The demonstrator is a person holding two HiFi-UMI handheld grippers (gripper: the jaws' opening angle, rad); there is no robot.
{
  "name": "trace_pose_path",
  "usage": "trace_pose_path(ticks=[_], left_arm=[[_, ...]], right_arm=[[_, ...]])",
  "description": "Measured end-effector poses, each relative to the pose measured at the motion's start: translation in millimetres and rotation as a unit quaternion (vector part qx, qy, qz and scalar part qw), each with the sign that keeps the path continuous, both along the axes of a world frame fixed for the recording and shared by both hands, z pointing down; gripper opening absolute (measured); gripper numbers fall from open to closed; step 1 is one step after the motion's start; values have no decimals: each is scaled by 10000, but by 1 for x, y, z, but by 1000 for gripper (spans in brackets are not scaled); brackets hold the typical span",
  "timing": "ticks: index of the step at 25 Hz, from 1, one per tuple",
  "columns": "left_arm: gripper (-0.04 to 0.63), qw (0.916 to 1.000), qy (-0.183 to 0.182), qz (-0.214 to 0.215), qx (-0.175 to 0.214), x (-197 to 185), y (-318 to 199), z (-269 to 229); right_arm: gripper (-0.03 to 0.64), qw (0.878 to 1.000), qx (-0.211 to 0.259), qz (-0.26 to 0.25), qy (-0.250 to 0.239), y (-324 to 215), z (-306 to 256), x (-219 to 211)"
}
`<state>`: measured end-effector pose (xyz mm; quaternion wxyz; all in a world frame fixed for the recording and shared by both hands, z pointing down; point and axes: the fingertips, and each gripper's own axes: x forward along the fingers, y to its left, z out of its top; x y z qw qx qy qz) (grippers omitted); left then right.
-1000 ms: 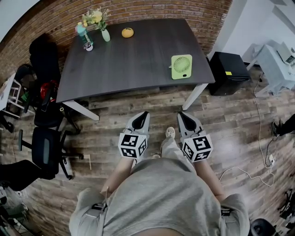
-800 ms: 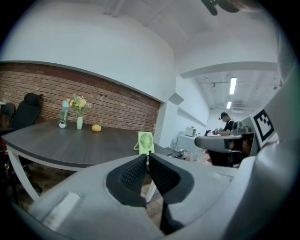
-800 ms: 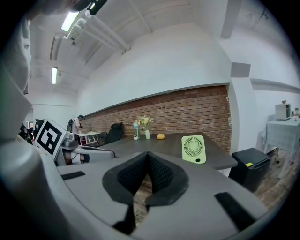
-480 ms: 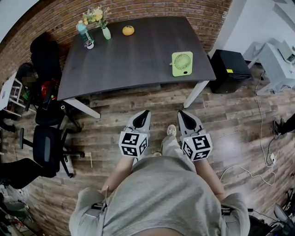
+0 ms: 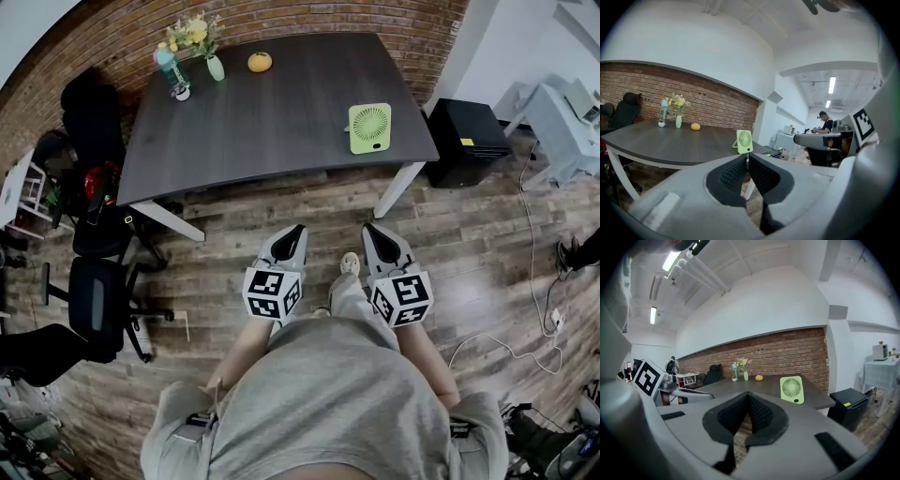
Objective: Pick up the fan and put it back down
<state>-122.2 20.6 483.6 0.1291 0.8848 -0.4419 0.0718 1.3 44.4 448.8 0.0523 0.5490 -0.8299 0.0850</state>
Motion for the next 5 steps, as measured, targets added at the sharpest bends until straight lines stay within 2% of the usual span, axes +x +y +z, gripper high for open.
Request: trace_pose_path(ticks=[5], left_arm=[[31,10000,17,19,-22,-1,3,5]], right_arm=[[0,10000,-33,12,-33,3,6,-1]])
